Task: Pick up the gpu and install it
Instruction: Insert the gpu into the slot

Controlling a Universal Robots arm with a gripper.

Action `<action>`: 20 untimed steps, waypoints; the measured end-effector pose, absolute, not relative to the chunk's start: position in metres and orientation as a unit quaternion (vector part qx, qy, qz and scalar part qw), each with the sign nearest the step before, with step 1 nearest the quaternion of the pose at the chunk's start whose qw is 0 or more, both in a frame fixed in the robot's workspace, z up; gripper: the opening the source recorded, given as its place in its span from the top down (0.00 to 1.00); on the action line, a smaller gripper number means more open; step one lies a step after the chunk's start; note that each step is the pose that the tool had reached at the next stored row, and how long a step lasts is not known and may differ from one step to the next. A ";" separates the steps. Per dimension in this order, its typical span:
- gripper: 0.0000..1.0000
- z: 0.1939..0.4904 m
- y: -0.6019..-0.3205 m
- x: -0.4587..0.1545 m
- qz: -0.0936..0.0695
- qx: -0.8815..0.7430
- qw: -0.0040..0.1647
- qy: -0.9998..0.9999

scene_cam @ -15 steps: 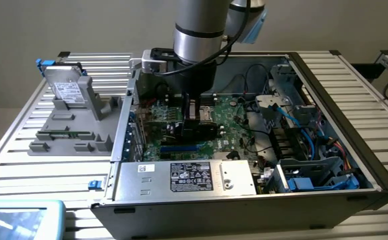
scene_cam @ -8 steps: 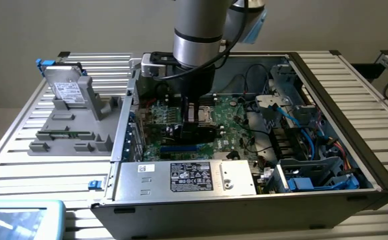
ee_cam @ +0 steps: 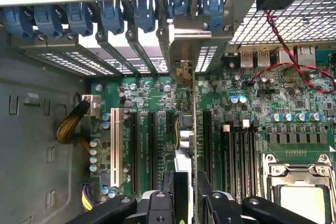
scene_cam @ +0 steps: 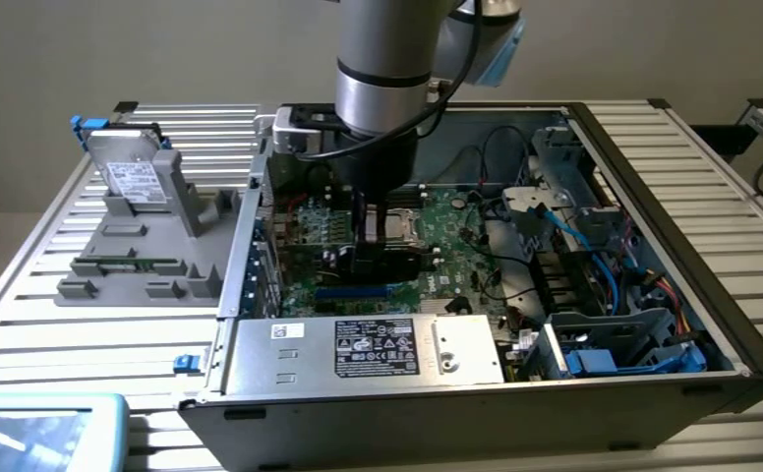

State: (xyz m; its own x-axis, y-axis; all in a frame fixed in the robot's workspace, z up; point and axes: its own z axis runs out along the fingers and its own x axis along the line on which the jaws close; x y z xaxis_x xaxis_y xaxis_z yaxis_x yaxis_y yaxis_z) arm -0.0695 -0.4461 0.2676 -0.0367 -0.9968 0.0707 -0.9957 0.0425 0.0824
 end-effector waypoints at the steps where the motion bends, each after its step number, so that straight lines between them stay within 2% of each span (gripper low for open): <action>1: 0.72 0.267 -0.446 -0.070 -0.005 0.692 0.054 -0.720; 20: 0.72 0.263 -0.448 -0.074 -0.011 0.691 0.049 -0.721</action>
